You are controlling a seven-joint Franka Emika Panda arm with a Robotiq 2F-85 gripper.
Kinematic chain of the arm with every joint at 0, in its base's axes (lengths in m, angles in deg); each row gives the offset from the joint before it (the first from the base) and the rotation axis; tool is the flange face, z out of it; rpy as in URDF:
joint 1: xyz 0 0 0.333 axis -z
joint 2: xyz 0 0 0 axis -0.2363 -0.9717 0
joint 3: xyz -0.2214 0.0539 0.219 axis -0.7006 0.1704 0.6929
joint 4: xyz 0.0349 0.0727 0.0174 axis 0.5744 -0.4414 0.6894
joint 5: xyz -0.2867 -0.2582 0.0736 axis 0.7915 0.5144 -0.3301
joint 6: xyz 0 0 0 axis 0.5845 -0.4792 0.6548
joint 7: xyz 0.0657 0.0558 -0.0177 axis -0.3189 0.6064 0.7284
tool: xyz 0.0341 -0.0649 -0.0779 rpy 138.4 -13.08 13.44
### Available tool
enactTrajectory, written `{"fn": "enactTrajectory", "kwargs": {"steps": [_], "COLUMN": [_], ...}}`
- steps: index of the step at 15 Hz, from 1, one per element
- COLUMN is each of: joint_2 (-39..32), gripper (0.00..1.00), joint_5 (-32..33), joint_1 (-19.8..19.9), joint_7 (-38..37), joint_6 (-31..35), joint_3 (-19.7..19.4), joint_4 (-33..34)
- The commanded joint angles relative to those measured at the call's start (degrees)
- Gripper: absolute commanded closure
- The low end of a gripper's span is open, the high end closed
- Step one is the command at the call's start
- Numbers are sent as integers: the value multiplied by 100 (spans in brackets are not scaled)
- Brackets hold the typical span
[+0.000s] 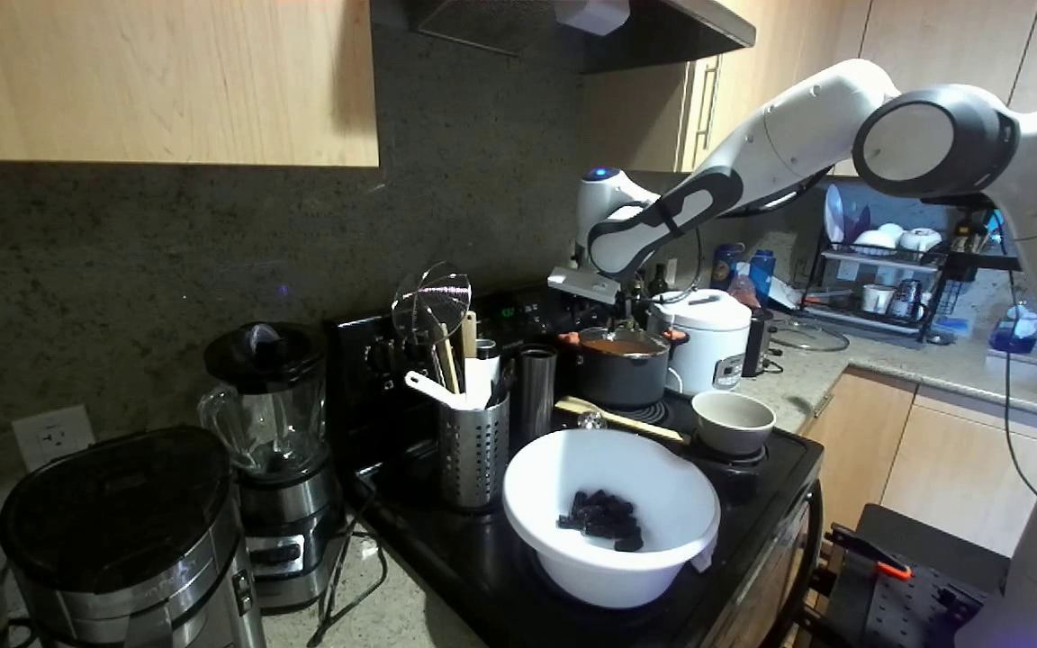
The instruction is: Turn the pot counter clockwise
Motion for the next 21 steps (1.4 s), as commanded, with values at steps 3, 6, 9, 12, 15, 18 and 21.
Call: {"fn": "enactTrajectory", "kwargs": {"steps": [3,6,9,12,15,18,21], "joint_2": [-369,-660,-843,-991,-1091,-1216,-1360], "gripper": [0,0,0,0,0,0,0], "joint_5": [-9,-89,-126,-146,-157,-195,-216], "joint_1": [-98,-61,-77,-79,-74,-56,-63], "joint_7": [-8,64,100,110,111,123,109], "joint_6": [218,325,336,313,265,207,156], "joint_3": [-231,-273,-309,-318,-338,-358,-397], "joint_4": [223,498,775,997,1137,1263,1445]}}
